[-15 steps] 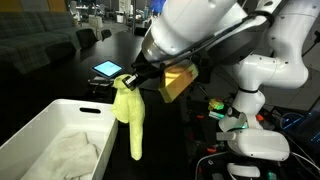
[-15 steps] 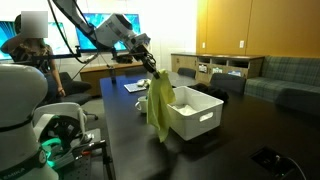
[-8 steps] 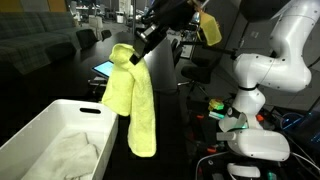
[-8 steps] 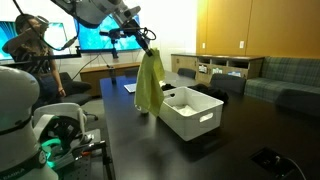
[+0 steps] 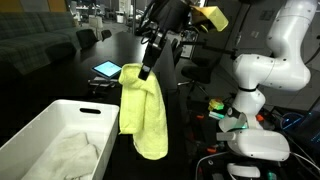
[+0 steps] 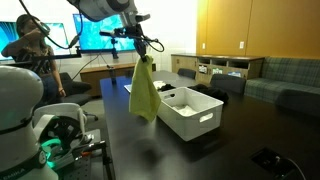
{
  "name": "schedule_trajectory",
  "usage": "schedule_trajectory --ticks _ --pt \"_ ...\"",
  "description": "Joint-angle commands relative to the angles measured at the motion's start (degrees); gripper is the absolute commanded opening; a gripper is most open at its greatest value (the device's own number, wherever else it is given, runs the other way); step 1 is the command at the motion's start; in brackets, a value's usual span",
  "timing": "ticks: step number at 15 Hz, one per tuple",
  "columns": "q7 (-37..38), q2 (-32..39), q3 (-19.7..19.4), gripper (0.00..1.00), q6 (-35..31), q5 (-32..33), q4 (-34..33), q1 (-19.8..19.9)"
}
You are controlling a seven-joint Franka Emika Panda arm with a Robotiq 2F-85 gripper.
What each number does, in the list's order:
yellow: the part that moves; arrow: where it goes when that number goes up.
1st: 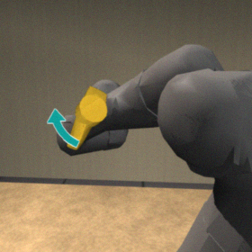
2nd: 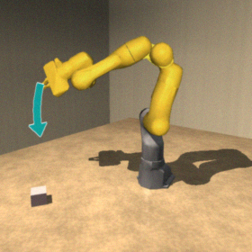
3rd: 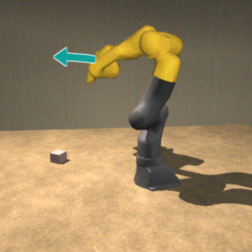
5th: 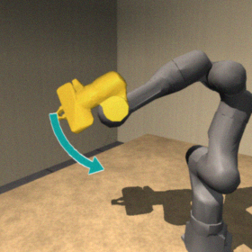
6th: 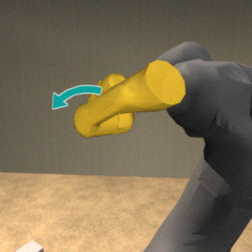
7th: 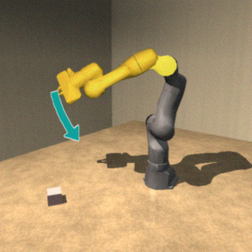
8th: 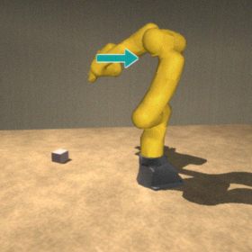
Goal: Pick up the cloths from the table and put them in the box, then pick up the marker and the seal tape put them in the cup
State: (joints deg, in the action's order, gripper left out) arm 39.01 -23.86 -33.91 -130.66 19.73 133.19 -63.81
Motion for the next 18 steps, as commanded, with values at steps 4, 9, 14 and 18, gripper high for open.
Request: schedule_trajectory --ticks 4,9,14,18 --pt "-19.3 7.5 2.3 0.02 9.8 -23.8 -3.0 7.9" --pt "-35.5 9.7 -5.4 0.02 14.7 -29.4 -3.5 2.1" --pt "-48.2 18.7 19.9 0.02 15.8 -33.7 -6.2 21.4" --pt "-49.4 24.5 34.3 0.02 15.6 -29.6 -13.4 28.9"
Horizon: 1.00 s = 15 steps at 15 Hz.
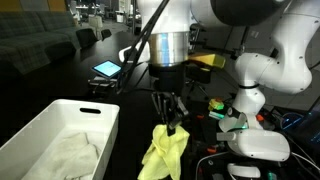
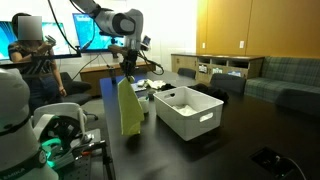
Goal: Pick up the cloths from the table and put them in the box, then pick up the marker and the seal tape put them in the cup
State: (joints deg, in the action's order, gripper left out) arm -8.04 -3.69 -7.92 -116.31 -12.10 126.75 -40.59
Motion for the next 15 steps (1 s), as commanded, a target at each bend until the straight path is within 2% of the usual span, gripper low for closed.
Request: schedule_trajectory --ticks 1,3,6,10,15 --pt "-2.2 4.4 10.8 0.02 0.7 3.1 -7.6 7.4" --pt "3.5 5.7 14.0 0.02 -3.0 3.7 -9.2 11.3" --pt "10.4 7.7 16.2 0.02 -6.9 3.5 -9.0 17.3" --pt "17.0 10.9 16.1 0.02 -9.7 2.5 -6.0 22.9" --pt "25.9 12.6 15.3 0.02 -12.0 0.2 0.0 26.9"
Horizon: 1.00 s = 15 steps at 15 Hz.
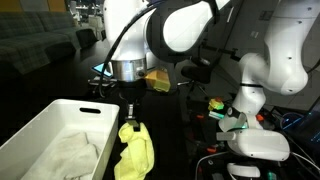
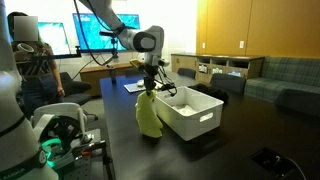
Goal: Pick up the cloths from the table and put them in the box, then pick up the marker and the seal tape put them in the cup
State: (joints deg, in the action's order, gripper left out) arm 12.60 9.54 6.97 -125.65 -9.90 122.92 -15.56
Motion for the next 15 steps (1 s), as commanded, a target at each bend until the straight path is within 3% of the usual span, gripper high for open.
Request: schedule_trajectory --ticks 1,9,15 --pt "6.6 -1.5 0.2 0.02 -3.6 -3.0 6.2 2.6" --pt "19.7 -3.3 -3.8 0.02 -11.6 -4.1 16.8 7.3" --pt "30.4 -2.0 -7.2 0.02 -15.9 -3.9 17.2 10.2"
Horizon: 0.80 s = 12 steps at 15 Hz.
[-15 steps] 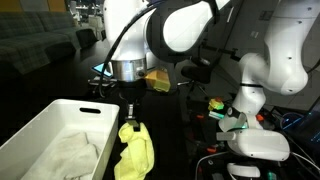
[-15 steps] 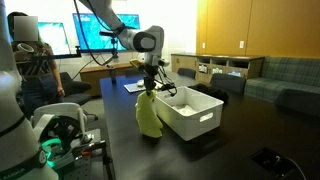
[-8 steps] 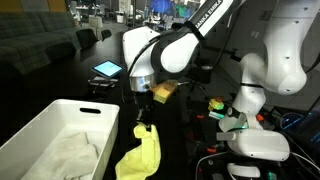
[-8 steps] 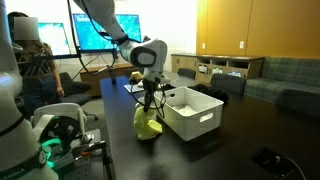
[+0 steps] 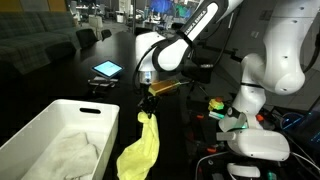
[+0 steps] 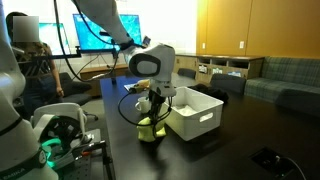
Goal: Pick up the cloths from the table and put them in the box, then pick up the marker and the seal tape put them in the cup
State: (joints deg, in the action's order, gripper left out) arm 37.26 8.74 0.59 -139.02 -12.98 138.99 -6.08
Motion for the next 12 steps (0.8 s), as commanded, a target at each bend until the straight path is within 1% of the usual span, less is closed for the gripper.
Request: schedule_trajectory --ticks 1,3,4,5,7,8,9,10,11,12 --pt "8.1 -1.1 -1.1 0.02 -2.8 -0.8 1.0 1.0" --pt "13.9 -0.6 -1.8 0.02 -3.6 -0.1 0.6 1.1" --pt "16.8 -0.9 -2.0 0.31 -4.0 0.1 0.8 1.1" --pt "20.3 -1.0 -2.1 0.32 -4.6 0.5 0.9 0.8" --pt "27.8 -2.0 -2.0 0.46 -6.3 1.7 1.7 0.0" --pt "32.7 -2.9 -2.1 0.55 -7.3 3.7 2.4 -0.7" --pt "36.5 -3.4 -3.8 0.62 -8.3 5.2 3.0 -2.6" --pt "40.6 -4.1 -5.0 0.69 -9.6 8.0 3.7 -4.3" --pt "44.9 -4.8 -4.3 0.77 -9.6 11.6 3.8 -4.8" --pt "48.6 -5.4 -2.2 0.84 -8.8 16.9 3.4 -4.9"
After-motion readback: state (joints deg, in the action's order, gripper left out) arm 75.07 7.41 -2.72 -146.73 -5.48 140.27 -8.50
